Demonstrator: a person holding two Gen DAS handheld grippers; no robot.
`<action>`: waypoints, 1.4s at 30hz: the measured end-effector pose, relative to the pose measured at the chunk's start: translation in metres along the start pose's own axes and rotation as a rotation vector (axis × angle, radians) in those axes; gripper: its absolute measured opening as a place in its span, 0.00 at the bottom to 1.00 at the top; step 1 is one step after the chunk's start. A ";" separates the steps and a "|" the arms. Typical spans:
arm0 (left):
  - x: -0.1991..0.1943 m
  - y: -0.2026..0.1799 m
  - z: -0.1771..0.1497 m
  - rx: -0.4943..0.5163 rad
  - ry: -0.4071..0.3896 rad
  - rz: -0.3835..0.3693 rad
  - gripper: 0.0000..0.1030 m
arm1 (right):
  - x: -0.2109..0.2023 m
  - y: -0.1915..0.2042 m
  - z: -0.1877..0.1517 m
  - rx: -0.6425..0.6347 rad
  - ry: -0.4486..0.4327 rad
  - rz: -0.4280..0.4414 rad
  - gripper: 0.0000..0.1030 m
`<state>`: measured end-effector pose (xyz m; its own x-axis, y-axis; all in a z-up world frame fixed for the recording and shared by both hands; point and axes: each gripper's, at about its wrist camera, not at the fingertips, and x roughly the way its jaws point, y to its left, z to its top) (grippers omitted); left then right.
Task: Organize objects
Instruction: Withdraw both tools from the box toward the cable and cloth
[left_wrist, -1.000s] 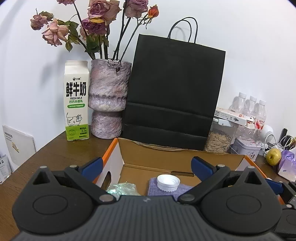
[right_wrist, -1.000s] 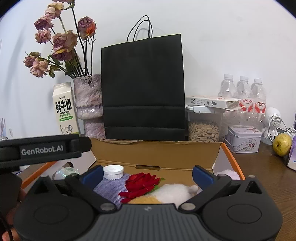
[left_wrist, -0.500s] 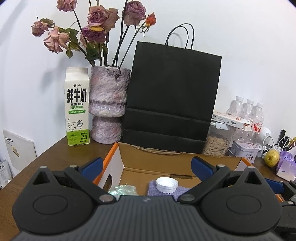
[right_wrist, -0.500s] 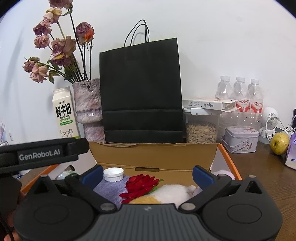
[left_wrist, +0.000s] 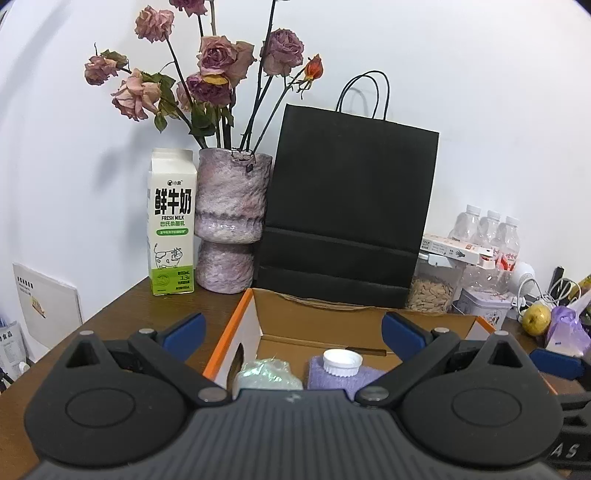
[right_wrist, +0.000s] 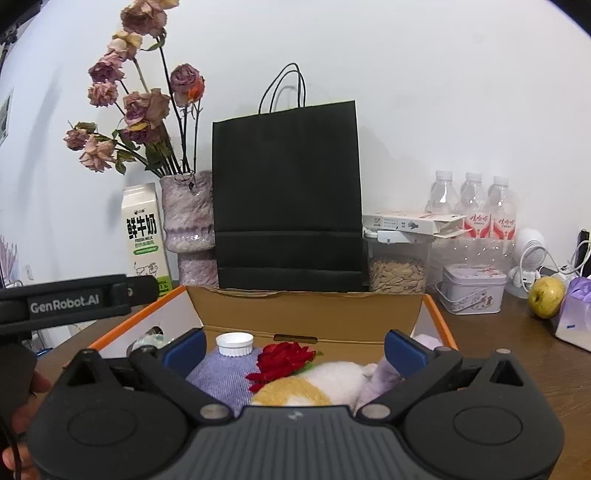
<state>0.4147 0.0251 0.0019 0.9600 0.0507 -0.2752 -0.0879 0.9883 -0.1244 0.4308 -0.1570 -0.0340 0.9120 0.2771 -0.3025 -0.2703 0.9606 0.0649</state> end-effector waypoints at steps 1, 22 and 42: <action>-0.002 0.001 -0.001 0.003 0.000 0.002 1.00 | -0.003 0.000 -0.001 -0.002 -0.003 0.000 1.00; -0.074 0.020 -0.024 0.044 -0.040 -0.013 1.00 | -0.078 0.008 -0.034 -0.069 -0.027 0.011 1.00; -0.151 0.046 -0.069 0.068 -0.003 -0.018 1.00 | -0.146 0.020 -0.080 -0.083 0.016 0.028 1.00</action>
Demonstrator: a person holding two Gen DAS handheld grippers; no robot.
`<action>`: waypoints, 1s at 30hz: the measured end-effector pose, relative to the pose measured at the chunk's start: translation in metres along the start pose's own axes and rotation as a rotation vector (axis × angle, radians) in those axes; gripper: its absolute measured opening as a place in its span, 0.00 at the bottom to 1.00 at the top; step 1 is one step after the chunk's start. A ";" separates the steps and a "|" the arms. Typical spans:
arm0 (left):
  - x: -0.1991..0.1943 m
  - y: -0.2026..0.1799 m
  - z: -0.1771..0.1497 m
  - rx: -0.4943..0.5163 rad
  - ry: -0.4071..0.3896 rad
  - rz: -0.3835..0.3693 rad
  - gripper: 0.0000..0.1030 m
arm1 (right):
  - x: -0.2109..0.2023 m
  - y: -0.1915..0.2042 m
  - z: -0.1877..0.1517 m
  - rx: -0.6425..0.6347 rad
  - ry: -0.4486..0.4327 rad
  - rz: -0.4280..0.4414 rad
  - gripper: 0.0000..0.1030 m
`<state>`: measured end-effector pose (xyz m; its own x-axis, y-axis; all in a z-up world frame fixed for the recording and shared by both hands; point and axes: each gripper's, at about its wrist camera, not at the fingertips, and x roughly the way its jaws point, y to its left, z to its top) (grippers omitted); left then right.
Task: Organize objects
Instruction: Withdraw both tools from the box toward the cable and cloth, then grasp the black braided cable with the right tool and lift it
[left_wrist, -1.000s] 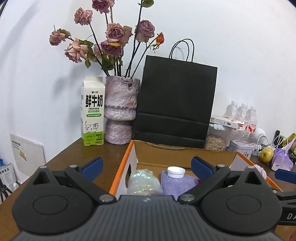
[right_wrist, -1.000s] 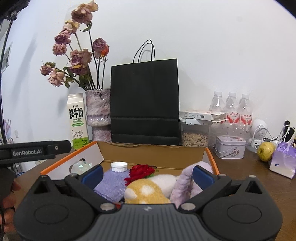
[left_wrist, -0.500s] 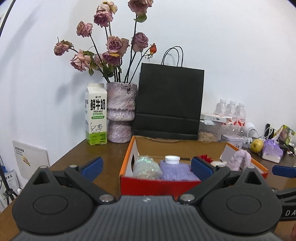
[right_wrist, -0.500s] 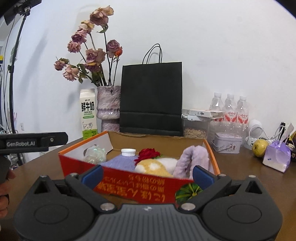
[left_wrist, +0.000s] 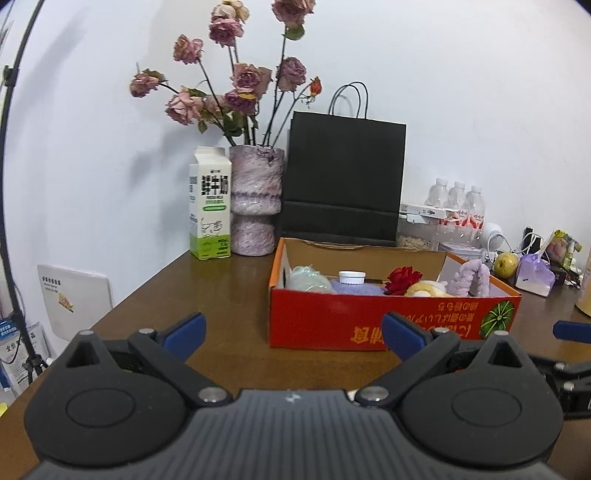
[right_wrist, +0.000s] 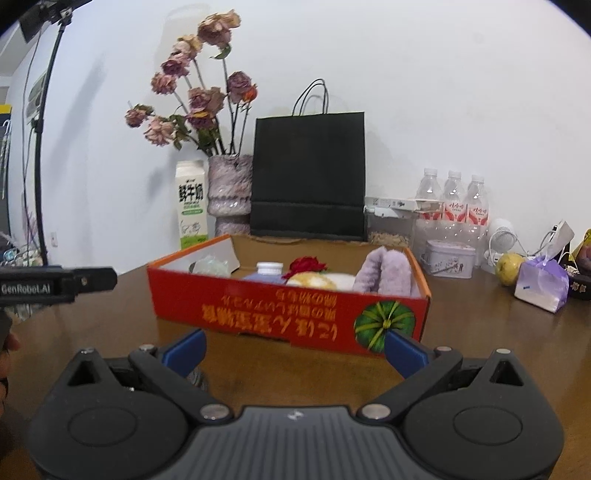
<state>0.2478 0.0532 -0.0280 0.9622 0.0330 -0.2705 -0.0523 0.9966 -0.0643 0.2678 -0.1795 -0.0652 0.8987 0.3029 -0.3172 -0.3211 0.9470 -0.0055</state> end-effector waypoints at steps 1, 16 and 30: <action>-0.004 0.001 -0.001 0.003 -0.002 0.003 1.00 | -0.004 0.003 -0.001 -0.008 0.000 0.003 1.00; -0.040 0.001 -0.025 0.108 0.048 -0.008 1.00 | -0.032 0.027 -0.009 -0.049 0.007 0.041 1.00; -0.046 0.027 -0.025 0.097 0.046 -0.010 1.00 | -0.015 0.051 -0.009 -0.085 0.113 0.090 1.00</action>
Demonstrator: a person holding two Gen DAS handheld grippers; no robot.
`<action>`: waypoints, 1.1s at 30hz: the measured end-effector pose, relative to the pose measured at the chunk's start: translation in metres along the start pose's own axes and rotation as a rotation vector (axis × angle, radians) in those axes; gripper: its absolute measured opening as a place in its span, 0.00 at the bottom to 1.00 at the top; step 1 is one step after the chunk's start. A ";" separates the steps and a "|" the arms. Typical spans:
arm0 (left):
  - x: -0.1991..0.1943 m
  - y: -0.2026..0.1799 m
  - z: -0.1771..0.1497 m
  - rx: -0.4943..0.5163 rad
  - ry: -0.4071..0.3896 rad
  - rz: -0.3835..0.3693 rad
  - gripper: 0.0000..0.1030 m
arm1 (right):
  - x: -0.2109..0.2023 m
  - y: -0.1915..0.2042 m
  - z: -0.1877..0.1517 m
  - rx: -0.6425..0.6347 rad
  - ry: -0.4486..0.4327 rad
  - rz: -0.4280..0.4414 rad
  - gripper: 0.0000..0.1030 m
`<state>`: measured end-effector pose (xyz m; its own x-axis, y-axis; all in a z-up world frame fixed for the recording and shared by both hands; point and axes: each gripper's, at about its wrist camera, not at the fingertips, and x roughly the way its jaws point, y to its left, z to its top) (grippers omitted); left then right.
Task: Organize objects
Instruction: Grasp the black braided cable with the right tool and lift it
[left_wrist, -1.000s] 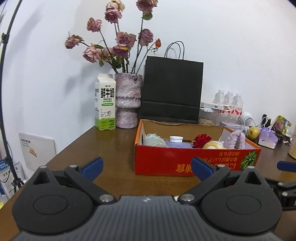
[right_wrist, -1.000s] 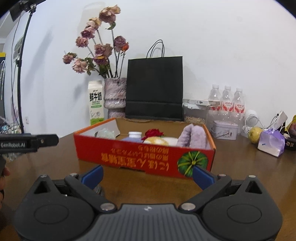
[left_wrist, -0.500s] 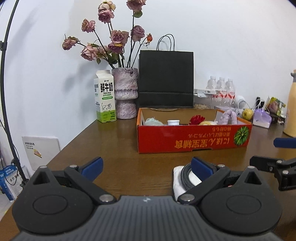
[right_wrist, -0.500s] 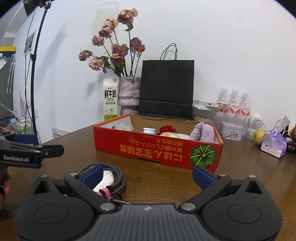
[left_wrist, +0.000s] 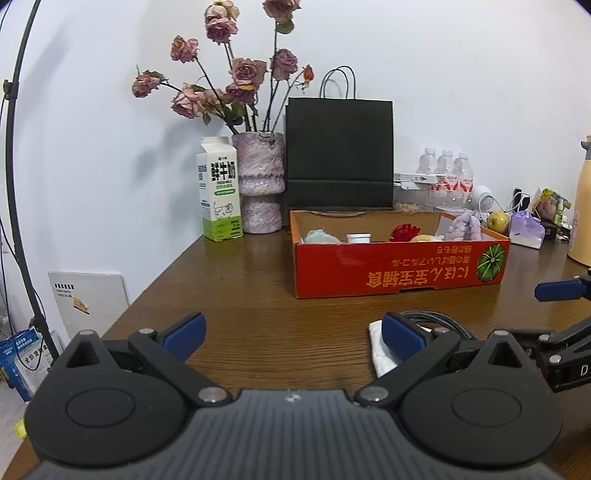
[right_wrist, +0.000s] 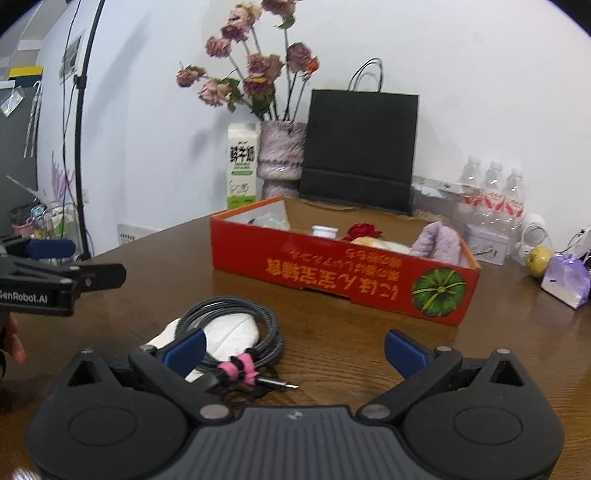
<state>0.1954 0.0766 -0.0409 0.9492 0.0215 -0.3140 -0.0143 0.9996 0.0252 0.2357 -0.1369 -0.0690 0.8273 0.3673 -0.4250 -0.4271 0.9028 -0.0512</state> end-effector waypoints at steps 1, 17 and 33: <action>-0.001 0.002 0.000 -0.004 -0.001 -0.001 1.00 | 0.002 0.002 0.000 -0.004 0.007 0.006 1.00; -0.008 0.011 -0.002 -0.026 -0.032 0.010 1.00 | 0.048 0.028 0.009 -0.028 0.194 0.054 1.00; -0.004 0.013 0.000 -0.035 -0.009 0.013 1.00 | 0.072 0.024 0.015 0.036 0.217 0.136 0.85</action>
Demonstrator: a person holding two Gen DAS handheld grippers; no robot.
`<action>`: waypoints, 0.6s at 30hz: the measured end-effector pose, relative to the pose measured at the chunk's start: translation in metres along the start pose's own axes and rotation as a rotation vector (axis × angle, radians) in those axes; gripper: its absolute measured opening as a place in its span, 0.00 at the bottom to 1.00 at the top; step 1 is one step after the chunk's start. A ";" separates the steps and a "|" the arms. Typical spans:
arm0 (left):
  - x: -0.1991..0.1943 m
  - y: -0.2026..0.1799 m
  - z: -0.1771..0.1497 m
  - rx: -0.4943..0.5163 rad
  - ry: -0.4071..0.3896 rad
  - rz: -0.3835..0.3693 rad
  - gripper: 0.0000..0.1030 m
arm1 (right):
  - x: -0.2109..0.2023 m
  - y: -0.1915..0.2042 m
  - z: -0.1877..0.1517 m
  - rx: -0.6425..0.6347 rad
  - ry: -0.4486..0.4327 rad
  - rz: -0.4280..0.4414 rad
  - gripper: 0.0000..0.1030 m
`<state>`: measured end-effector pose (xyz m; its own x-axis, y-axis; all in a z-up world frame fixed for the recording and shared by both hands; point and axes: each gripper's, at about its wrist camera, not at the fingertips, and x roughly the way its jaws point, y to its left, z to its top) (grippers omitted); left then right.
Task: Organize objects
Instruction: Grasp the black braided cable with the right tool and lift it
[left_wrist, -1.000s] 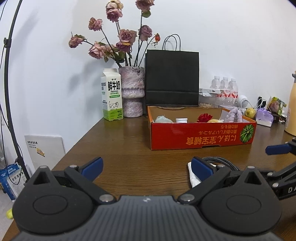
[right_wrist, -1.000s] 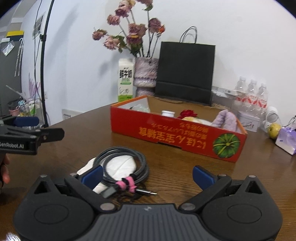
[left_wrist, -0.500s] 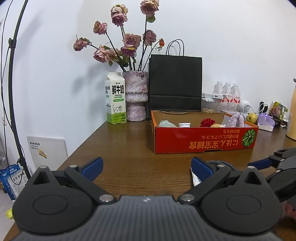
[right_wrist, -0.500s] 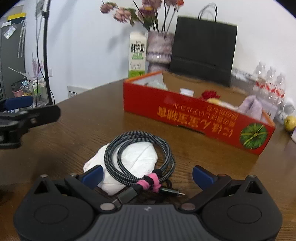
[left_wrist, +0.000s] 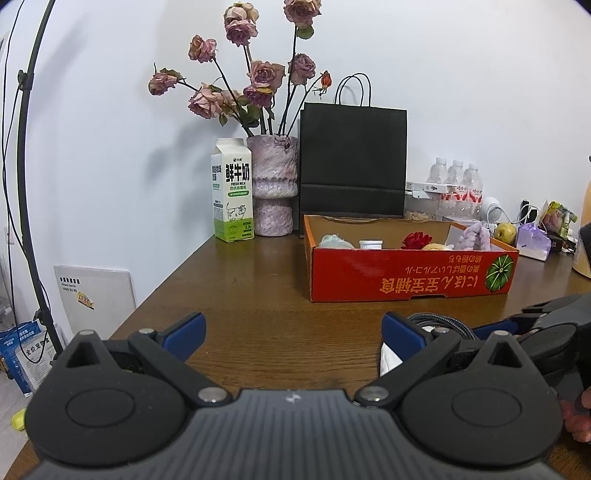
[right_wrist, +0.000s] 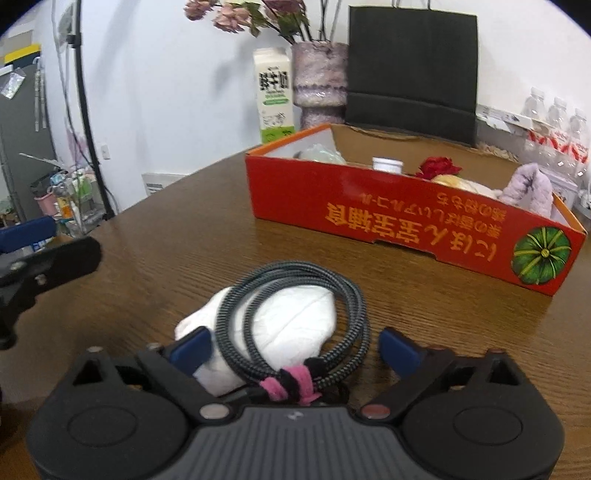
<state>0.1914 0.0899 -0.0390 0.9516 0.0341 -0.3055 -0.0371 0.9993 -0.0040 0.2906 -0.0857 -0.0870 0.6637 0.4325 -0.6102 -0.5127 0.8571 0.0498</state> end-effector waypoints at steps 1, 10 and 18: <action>0.000 0.000 0.000 0.000 0.003 0.001 1.00 | -0.001 0.001 0.000 -0.006 -0.003 -0.005 0.84; 0.006 0.001 0.000 -0.005 0.036 0.020 1.00 | -0.016 0.009 -0.001 -0.050 -0.088 -0.041 0.81; 0.015 -0.001 0.000 0.006 0.095 0.062 1.00 | -0.032 -0.002 -0.004 0.000 -0.193 -0.043 0.81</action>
<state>0.2060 0.0892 -0.0440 0.9142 0.0947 -0.3940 -0.0930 0.9954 0.0236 0.2680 -0.1029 -0.0709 0.7772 0.4412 -0.4486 -0.4818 0.8759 0.0266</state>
